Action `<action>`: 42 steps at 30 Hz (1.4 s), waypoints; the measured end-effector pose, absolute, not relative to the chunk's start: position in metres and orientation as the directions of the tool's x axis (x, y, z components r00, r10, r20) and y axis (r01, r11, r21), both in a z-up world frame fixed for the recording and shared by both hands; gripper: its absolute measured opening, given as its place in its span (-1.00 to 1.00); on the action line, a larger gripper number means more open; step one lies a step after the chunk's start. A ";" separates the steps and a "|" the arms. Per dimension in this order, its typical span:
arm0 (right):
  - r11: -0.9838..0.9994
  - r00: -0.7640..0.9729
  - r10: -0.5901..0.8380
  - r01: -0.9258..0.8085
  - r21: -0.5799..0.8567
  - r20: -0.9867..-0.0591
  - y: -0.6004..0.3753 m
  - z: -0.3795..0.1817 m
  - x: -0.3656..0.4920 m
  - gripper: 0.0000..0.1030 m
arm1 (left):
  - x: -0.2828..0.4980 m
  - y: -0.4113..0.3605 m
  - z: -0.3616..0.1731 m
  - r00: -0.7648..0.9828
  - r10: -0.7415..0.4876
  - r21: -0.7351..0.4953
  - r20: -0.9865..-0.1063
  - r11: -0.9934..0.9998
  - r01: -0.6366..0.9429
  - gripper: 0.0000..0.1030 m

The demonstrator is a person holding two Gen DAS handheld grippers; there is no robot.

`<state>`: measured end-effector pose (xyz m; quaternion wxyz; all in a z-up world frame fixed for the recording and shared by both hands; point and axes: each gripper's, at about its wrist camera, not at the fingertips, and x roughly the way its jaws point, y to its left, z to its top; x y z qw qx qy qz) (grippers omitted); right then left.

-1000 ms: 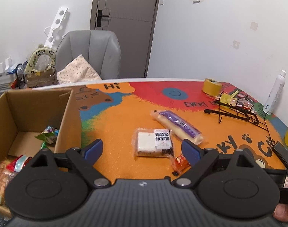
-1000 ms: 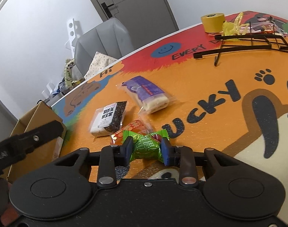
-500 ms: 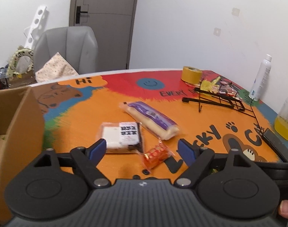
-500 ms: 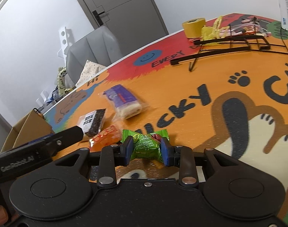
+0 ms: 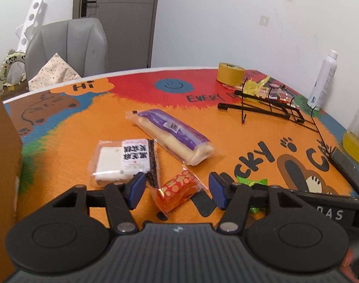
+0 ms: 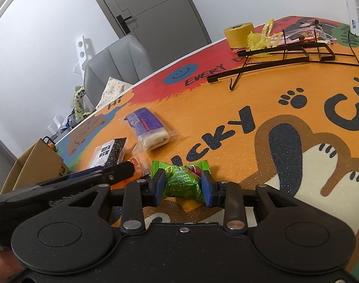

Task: Organize snacks
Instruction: 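Grasp the small orange candy pack with the left tool, then carry the orange pack and green candy over the cardboard box with both tools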

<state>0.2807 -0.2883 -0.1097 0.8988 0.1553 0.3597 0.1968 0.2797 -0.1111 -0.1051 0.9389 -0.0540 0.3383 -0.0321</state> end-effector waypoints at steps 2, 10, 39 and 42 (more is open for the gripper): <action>0.875 0.663 0.466 -0.246 0.417 -0.586 -0.288 -0.109 0.281 -0.37 | 0.282 -0.112 -0.110 0.762 -0.095 -0.120 -0.641 0.993 0.023 0.11; 0.886 0.669 0.455 -0.270 0.378 -0.588 -0.279 -0.107 0.278 -0.22 | 0.284 -0.113 -0.121 0.743 -0.093 -0.102 -0.663 0.994 0.034 0.06; 0.882 0.686 0.466 -0.311 0.353 -0.559 -0.257 -0.077 0.244 -0.46 | 0.231 -0.093 -0.078 0.799 -0.087 -0.092 -0.594 0.995 0.040 -0.58; 0.877 0.688 0.477 -0.332 0.348 -0.546 -0.250 -0.070 0.239 -0.47 | 0.223 -0.085 -0.068 0.812 -0.076 -0.093 -0.579 0.995 0.028 -0.58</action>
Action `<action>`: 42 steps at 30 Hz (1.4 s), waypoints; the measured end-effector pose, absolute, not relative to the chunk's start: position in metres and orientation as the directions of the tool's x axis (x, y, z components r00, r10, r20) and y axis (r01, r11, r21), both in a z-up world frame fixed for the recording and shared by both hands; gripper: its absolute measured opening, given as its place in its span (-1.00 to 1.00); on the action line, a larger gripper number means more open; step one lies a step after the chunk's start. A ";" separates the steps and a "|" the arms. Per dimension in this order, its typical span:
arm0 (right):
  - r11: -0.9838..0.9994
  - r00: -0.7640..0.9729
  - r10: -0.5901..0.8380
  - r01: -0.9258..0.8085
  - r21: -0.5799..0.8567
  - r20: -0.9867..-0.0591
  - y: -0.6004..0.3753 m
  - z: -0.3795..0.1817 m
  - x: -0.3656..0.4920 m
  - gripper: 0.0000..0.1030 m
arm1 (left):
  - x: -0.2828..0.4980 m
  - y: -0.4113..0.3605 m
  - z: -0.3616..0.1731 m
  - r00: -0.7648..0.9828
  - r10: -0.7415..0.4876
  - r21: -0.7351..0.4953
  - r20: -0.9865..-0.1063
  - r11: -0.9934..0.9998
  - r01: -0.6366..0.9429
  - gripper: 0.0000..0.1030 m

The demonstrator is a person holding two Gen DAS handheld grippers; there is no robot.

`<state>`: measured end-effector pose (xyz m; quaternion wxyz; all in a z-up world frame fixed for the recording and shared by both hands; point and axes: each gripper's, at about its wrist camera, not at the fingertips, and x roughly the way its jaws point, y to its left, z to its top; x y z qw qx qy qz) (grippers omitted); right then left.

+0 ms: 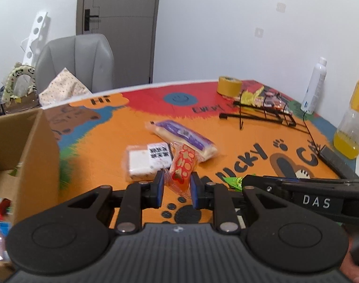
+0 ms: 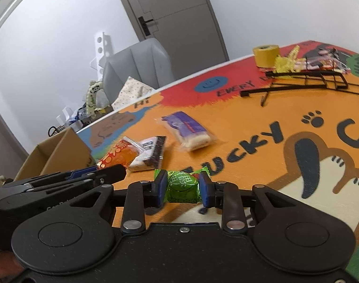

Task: Organize snacks
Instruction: 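Carry the orange pack and green candy over the cardboard box with both tools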

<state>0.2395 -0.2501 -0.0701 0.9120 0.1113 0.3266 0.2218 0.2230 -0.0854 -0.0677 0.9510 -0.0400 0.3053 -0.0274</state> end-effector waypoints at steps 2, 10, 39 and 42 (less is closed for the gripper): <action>0.873 0.689 0.485 -0.345 0.345 -0.539 -0.245 -0.066 0.237 -0.48 | 0.218 -0.080 -0.062 0.819 -0.068 -0.094 -0.570 0.995 0.018 -0.58; 0.854 0.687 0.519 -0.394 0.339 -0.510 -0.223 -0.049 0.229 -0.48 | 0.198 -0.057 -0.041 0.847 -0.022 -0.094 -0.531 0.995 -0.033 -0.58; 0.796 0.651 0.603 -0.523 0.303 -0.461 -0.143 -0.012 0.214 -0.48 | 0.152 0.030 -0.022 0.871 0.100 -0.140 -0.480 0.972 -0.188 -0.58; 0.793 0.647 0.607 -0.532 0.296 -0.462 -0.136 -0.012 0.213 -0.48 | 0.151 0.040 -0.024 0.869 0.108 -0.148 -0.483 0.968 -0.202 -0.58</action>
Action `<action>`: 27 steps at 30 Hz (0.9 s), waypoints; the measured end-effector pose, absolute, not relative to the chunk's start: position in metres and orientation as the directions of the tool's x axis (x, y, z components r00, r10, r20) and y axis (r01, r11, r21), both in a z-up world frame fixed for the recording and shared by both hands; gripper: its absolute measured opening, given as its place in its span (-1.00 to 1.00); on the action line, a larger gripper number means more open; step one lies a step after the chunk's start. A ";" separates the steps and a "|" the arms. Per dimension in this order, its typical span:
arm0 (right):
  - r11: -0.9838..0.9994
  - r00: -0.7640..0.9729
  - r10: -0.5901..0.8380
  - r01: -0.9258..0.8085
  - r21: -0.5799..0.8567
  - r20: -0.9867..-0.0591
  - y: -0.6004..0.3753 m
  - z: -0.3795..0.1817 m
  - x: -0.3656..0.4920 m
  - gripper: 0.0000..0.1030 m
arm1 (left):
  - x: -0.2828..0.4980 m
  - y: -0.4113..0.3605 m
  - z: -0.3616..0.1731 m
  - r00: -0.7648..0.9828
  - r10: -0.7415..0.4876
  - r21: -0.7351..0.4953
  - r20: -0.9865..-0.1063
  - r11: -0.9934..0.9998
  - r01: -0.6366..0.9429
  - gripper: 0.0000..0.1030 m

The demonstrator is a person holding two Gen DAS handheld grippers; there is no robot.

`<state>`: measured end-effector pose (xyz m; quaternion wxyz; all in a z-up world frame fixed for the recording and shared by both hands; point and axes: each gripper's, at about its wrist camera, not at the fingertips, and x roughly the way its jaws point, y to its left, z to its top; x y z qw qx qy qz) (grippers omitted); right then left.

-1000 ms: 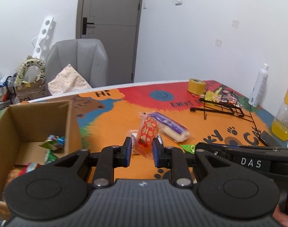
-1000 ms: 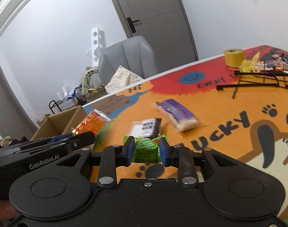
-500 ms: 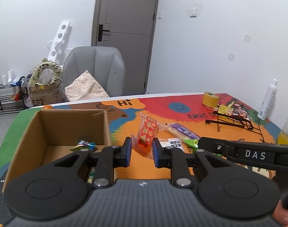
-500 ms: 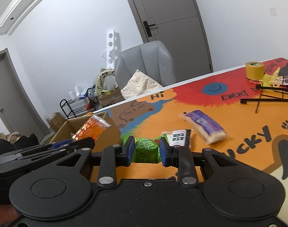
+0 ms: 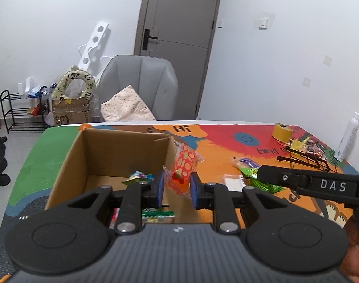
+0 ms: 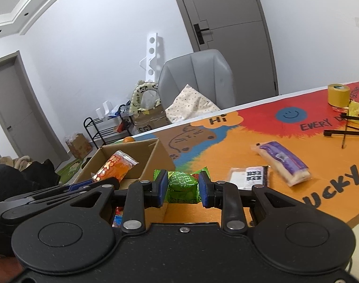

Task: Organize snacks
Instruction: 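Carry the orange pack and green candy over the cardboard box with both tools, then open both tools to drop the orange pack and green candy into the box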

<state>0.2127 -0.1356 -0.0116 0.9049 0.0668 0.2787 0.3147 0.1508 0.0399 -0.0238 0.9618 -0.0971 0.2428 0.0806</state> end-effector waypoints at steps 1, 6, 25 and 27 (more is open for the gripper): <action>0.792 0.645 0.607 -0.535 0.294 -0.463 -0.133 -0.011 0.212 -0.48 | 0.151 0.043 -0.025 0.868 0.111 -0.152 -0.484 0.966 -0.208 -0.58; 0.789 0.637 0.610 -0.547 0.280 -0.471 -0.118 -0.010 0.212 -0.48 | 0.150 0.058 -0.029 0.863 0.120 -0.170 -0.490 0.958 -0.230 -0.58; 0.763 0.599 0.629 -0.597 0.247 -0.496 -0.066 -0.013 0.218 -0.48 | 0.149 0.113 -0.044 0.845 0.179 -0.226 -0.505 0.917 -0.329 -0.57; 0.765 0.602 0.627 -0.596 0.244 -0.495 -0.063 -0.012 0.220 -0.48 | 0.150 0.116 -0.046 0.839 0.183 -0.230 -0.513 0.912 -0.340 -0.57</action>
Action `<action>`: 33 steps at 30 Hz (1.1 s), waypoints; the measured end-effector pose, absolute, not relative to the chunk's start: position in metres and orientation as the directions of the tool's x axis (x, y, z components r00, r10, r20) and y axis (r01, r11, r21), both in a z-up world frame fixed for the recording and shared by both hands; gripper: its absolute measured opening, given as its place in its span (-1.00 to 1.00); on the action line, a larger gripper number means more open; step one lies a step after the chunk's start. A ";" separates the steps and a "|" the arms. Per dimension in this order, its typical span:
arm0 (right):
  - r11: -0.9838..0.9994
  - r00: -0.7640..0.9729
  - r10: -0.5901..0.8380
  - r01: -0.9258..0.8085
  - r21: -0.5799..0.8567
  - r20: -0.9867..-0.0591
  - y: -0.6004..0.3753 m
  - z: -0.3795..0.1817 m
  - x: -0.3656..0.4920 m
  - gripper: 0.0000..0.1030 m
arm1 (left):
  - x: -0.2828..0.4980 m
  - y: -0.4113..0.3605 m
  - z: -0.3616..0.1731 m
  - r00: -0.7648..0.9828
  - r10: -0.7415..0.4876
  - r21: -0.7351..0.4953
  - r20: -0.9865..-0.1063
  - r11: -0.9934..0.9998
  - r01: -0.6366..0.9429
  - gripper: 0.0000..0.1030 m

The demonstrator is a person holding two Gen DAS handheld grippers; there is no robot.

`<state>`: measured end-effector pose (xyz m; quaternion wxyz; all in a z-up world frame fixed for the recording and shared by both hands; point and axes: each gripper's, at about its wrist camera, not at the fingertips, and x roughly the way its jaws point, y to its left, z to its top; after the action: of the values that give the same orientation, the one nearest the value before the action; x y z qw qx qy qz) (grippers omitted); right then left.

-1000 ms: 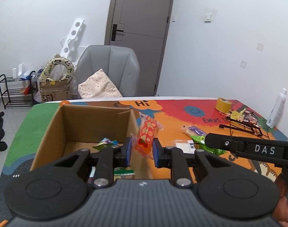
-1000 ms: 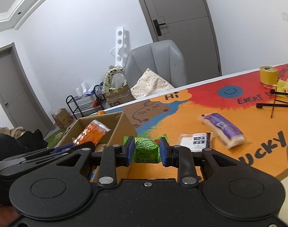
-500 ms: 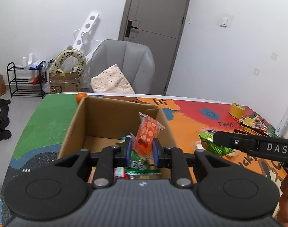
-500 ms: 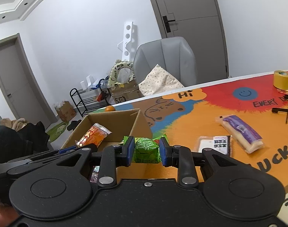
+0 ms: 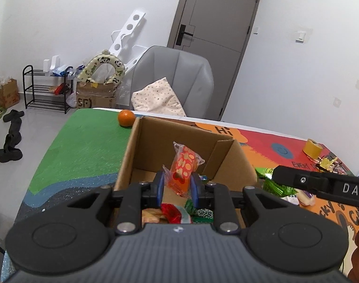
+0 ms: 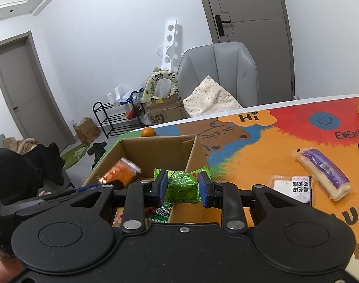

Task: Organize snacks
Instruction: 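Open both tools to drop the orange pack and green candy into the box, then move both tools back over the remaining snacks on the table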

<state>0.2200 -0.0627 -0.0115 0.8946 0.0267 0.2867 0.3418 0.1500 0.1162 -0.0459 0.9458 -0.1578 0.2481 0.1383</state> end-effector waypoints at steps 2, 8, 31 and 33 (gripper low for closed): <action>0.761 0.597 0.632 -0.600 0.248 -0.494 -0.060 -0.010 0.221 -0.48 | 0.152 0.118 -0.047 0.830 0.192 -0.226 -0.524 0.908 -0.353 -0.53; 0.753 0.593 0.638 -0.613 0.238 -0.491 -0.050 -0.007 0.221 -0.48 | 0.148 0.120 -0.046 0.831 0.186 -0.232 -0.524 0.908 -0.350 -0.44; 0.765 0.605 0.635 -0.576 0.287 -0.480 -0.071 -0.010 0.219 0.16 | 0.137 0.105 -0.033 0.830 0.200 -0.212 -0.521 0.912 -0.352 0.64; 0.774 0.613 0.627 -0.562 0.293 -0.481 -0.079 -0.012 0.219 0.20 | 0.138 0.101 -0.033 0.830 0.200 -0.207 -0.521 0.914 -0.350 0.66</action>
<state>0.2185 -0.0788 -0.0116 0.8962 0.0563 0.2893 0.3316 0.1378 0.1008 -0.0326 0.9449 -0.1484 0.2530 0.1455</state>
